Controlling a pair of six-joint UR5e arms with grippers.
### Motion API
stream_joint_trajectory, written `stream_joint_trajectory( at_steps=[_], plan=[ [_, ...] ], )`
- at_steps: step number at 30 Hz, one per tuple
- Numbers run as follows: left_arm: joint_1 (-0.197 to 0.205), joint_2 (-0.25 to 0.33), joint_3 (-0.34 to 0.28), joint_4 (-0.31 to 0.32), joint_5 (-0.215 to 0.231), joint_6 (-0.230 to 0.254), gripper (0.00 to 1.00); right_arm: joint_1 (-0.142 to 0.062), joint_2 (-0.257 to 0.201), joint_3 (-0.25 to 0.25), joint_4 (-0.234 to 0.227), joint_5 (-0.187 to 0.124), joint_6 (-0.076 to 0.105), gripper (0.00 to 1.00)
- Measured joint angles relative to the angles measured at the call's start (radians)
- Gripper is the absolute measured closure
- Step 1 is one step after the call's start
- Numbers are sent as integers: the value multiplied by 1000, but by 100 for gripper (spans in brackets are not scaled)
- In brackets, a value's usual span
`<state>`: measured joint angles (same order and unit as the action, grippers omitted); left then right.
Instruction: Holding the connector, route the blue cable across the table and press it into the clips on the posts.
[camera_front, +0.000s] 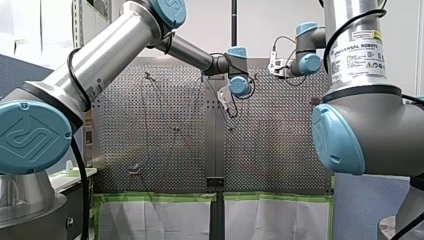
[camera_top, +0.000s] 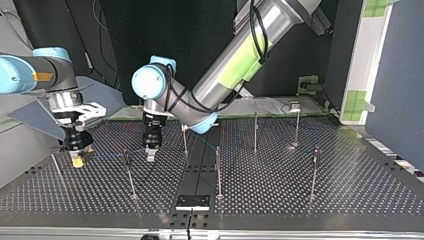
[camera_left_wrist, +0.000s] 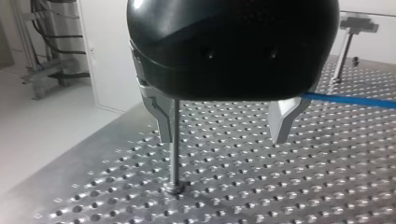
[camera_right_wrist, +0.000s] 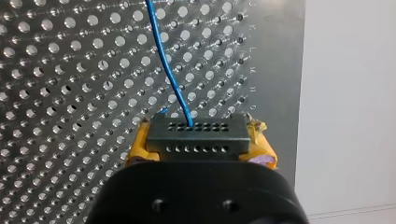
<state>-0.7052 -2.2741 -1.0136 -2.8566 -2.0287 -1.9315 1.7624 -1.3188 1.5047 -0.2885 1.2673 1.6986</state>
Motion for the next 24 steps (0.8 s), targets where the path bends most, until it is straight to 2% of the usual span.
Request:
stream_joint_trajectory(
  at_steps=[4, 9, 17, 24],
  plan=[
    [-10, 1, -5, -40, -7, -3, 2, 0, 0, 0, 0, 0, 0, 100],
    [-29, 18, -31, -88, -39, -5, 2, 0, 1, 1, 0, 0, -1, 100],
    [-52, 86, -102, -74, -57, 0, 2, 0, 2, 1, -1, 0, -4, 100],
    [-92, 116, -180, -115, -58, 17, 2, 0, 3, 1, 0, 0, -5, 100]
  ],
)
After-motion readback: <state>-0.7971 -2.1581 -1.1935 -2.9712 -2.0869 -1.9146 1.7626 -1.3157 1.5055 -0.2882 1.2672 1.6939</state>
